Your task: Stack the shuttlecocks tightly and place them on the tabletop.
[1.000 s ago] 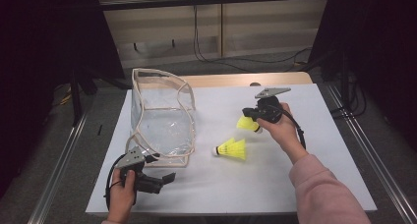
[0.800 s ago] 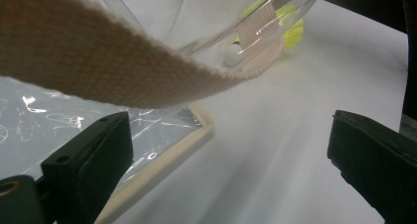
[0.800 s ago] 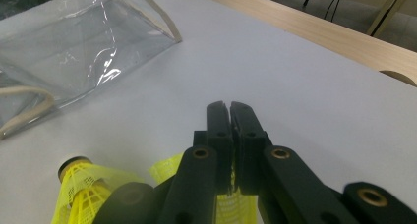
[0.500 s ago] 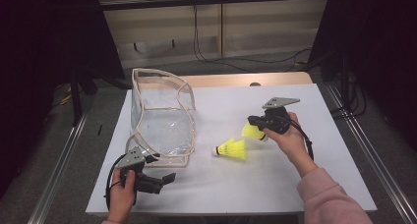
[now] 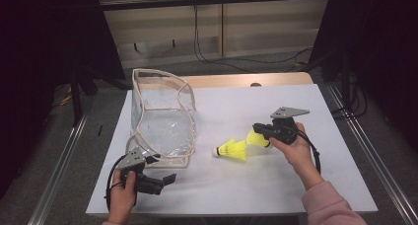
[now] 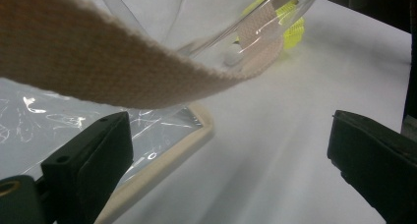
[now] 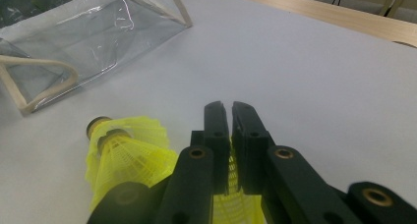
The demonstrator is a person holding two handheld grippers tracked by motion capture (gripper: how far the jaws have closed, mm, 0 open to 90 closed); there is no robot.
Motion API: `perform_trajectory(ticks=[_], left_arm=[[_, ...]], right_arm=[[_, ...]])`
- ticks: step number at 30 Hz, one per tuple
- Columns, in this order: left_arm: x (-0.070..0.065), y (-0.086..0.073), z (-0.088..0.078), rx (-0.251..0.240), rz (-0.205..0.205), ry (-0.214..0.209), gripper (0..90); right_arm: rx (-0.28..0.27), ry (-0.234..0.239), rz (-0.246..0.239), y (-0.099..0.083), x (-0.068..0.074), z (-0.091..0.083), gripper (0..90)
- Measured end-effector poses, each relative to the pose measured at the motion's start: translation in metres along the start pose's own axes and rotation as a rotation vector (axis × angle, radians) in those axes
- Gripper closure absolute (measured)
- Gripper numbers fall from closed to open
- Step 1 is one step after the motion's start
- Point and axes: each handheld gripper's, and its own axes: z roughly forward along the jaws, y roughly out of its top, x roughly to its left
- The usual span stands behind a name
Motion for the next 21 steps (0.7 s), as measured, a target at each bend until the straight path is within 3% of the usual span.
perform_trajectory(ticks=[7, 9, 11, 15, 16, 17, 21], left_arm=[[0.0, 0.0, 0.001, 0.003, 0.006, 0.001, 3.3], [-0.002, -0.001, 0.001, 0.009, -0.02, -0.014, 3.3], [-0.001, 0.0, 0.001, -0.001, 0.0, -0.001, 3.3], [-0.001, 0.0, 0.002, -0.005, -0.002, -0.004, 3.3], [-0.002, -0.001, 0.002, 0.004, -0.019, -0.012, 3.3], [-0.001, 0.0, 0.002, 0.005, -0.001, -0.003, 3.3], [-0.002, 0.0, 0.002, 0.003, 0.0, -0.003, 3.3]], right_arm=[[-0.013, 0.013, 0.022, -0.013, 0.003, -0.002, 84.5], [-0.01, 0.017, 0.033, -0.017, 0.004, -0.003, 83.8], [-0.012, 0.011, 0.028, -0.019, 0.003, -0.004, 83.5], [-0.009, 0.003, 0.037, -0.021, 0.003, -0.006, 82.6], [-0.014, 0.01, 0.035, -0.021, 0.002, -0.006, 82.6], [-0.013, 0.008, 0.033, -0.021, 0.003, -0.007, 82.5], [-0.012, 0.003, 0.039, -0.023, 0.003, -0.01, 81.0]])
